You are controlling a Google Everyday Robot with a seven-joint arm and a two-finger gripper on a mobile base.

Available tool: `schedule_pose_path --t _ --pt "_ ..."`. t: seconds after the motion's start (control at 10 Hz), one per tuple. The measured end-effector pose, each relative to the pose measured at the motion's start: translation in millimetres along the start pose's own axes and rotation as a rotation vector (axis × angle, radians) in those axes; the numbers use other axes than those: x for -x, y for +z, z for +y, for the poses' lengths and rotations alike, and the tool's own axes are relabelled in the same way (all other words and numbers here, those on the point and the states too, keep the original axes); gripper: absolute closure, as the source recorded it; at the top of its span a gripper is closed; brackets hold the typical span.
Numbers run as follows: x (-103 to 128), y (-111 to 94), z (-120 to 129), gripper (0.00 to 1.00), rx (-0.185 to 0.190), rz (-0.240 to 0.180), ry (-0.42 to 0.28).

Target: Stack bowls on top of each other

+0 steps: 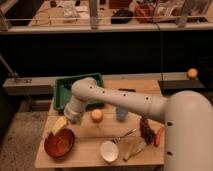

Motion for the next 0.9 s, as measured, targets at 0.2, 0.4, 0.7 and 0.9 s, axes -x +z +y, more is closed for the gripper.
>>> schedule_pose_path --t 0.2,0.4,0.7,0.9 --pt "-0.8 -3.2 3.5 0.2 -0.005 0.014 0.015" --pt "-1.3 -2.1 1.9 0.2 -0.005 0.012 0.011" --pt "-1.1 -2.4 2.1 0.2 -0.005 0.012 0.012" --pt "-1.1 -2.3 2.0 0.2 -0.006 0.012 0.012"
